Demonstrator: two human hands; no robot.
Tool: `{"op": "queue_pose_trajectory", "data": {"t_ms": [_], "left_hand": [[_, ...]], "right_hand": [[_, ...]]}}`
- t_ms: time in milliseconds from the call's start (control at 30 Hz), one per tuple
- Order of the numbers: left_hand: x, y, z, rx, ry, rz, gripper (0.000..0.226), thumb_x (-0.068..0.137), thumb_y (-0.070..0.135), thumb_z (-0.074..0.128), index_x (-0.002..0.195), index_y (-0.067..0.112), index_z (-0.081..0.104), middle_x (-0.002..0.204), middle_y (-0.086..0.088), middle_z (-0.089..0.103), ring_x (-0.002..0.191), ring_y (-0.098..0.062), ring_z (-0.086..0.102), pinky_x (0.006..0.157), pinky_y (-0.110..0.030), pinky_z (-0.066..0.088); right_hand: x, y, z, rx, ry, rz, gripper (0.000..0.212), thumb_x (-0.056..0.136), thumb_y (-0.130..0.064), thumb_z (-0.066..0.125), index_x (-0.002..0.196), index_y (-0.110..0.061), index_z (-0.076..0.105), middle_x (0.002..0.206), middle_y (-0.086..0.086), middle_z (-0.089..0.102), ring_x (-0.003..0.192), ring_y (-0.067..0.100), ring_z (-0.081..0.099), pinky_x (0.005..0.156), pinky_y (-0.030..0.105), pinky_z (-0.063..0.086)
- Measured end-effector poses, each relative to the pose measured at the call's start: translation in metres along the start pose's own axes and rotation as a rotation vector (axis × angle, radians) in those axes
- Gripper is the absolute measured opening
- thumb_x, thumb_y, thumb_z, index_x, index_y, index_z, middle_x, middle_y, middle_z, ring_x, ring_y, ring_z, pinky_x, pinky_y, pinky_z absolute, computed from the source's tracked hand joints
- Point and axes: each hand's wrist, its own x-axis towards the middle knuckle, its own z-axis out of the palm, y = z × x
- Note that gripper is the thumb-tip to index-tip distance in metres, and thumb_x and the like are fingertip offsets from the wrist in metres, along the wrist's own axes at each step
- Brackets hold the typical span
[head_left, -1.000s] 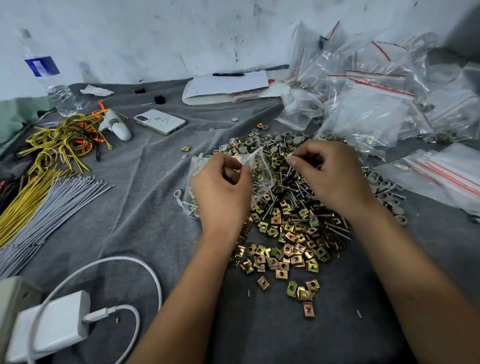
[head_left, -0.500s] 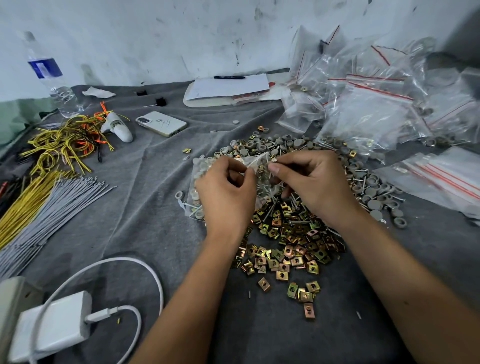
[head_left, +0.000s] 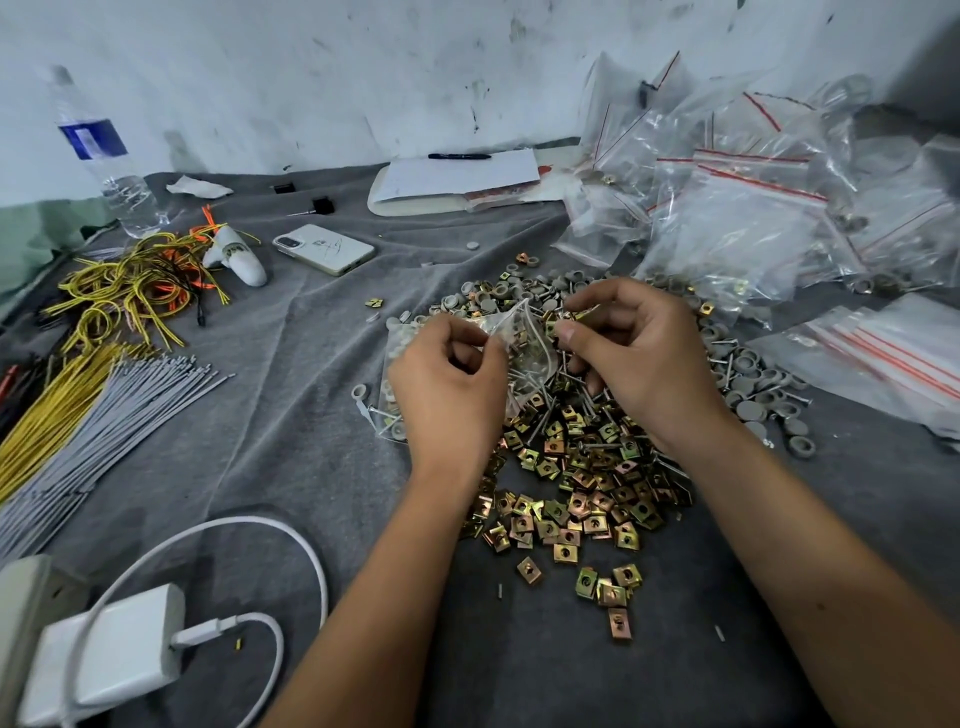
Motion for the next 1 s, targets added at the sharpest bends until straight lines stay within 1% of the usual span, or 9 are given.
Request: {"op": "queue_pose_trajectory", "data": {"t_ms": [167,300,500,667,733,800,833,933,1000], "left_hand": [[-0.001,0.000,0.001,0.032,-0.025,0.018,0.019,0.088,0.012,0.077,0.075,0.020,0.065,0.053,0.010,0.057,0.046,-0.001,0.051,0.044,-0.011,0.036],[-0.001,-0.001,0.002,0.041,-0.026,0.032,0.020,0.088,0.012,0.077,0.075,0.021,0.065,0.054,0.010,0.057,0.048,-0.002,0.052,0.046,-0.012,0.037],[0.000,-0.002,0.002,0.022,-0.009,0.022,0.018,0.088,0.013,0.077,0.076,0.020,0.065,0.052,0.012,0.055,0.047,-0.002,0.049,0.046,-0.013,0.035],[0.000,-0.002,0.000,-0.018,0.013,0.011,0.017,0.088,0.010,0.075,0.076,0.017,0.066,0.053,0.011,0.054,0.046,-0.002,0.047,0.046,-0.014,0.038],[0.000,-0.001,0.000,-0.028,0.024,0.007,0.018,0.088,0.007,0.074,0.076,0.017,0.066,0.053,0.007,0.054,0.046,-0.002,0.046,0.045,-0.013,0.037],[0.000,-0.001,-0.001,-0.039,0.037,0.002,0.017,0.088,0.005,0.072,0.076,0.017,0.066,0.056,0.000,0.057,0.046,-0.002,0.046,0.045,-0.014,0.039],[0.000,0.000,-0.001,-0.045,0.046,-0.001,0.017,0.088,0.006,0.072,0.077,0.016,0.066,0.058,-0.002,0.059,0.047,-0.002,0.047,0.046,-0.015,0.040],[0.001,0.000,-0.002,-0.055,0.087,-0.011,0.016,0.089,0.007,0.071,0.077,0.017,0.066,0.059,-0.001,0.060,0.048,-0.002,0.048,0.047,-0.015,0.042],[0.001,0.000,-0.003,-0.071,0.115,-0.009,0.016,0.088,0.008,0.071,0.076,0.017,0.066,0.055,0.004,0.057,0.048,-0.003,0.050,0.048,-0.015,0.042]], "right_hand": [[-0.003,-0.007,0.000,-0.365,-0.062,-0.197,0.018,0.089,-0.009,0.077,0.102,-0.021,0.080,0.091,-0.015,0.074,0.083,0.000,0.070,0.070,0.009,0.051],[-0.007,-0.012,0.004,-0.472,-0.137,-0.247,0.024,0.081,-0.009,0.085,0.103,-0.019,0.080,0.088,-0.011,0.074,0.078,0.000,0.069,0.069,0.010,0.053],[-0.011,-0.013,0.012,-0.439,-0.153,-0.302,0.022,0.082,-0.001,0.082,0.099,-0.014,0.076,0.089,-0.010,0.076,0.084,-0.003,0.070,0.074,0.008,0.051],[-0.005,-0.010,0.002,-0.468,0.037,-0.294,0.016,0.085,-0.012,0.081,0.096,-0.020,0.073,0.091,-0.013,0.073,0.080,0.000,0.069,0.071,0.016,0.056],[-0.002,-0.009,-0.002,-0.471,0.079,-0.283,0.013,0.087,-0.016,0.079,0.095,-0.024,0.072,0.087,-0.017,0.070,0.079,-0.002,0.067,0.070,0.012,0.054],[0.000,-0.007,-0.007,-0.554,-0.022,-0.226,0.008,0.089,-0.026,0.078,0.094,-0.026,0.073,0.086,-0.017,0.069,0.076,-0.003,0.065,0.072,0.014,0.053],[0.000,-0.006,-0.008,-0.653,-0.121,-0.191,0.010,0.089,-0.034,0.077,0.094,-0.027,0.074,0.087,-0.015,0.069,0.078,-0.002,0.063,0.075,0.020,0.054],[-0.001,-0.004,-0.006,-0.959,-0.374,-0.152,0.038,0.082,-0.064,0.070,0.098,-0.030,0.072,0.096,-0.011,0.063,0.097,0.010,0.051,0.083,0.034,0.047],[-0.001,-0.008,-0.004,-0.991,-0.445,-0.120,0.046,0.078,-0.071,0.069,0.102,-0.031,0.069,0.098,-0.013,0.058,0.102,0.010,0.045,0.083,0.037,0.046]]}}
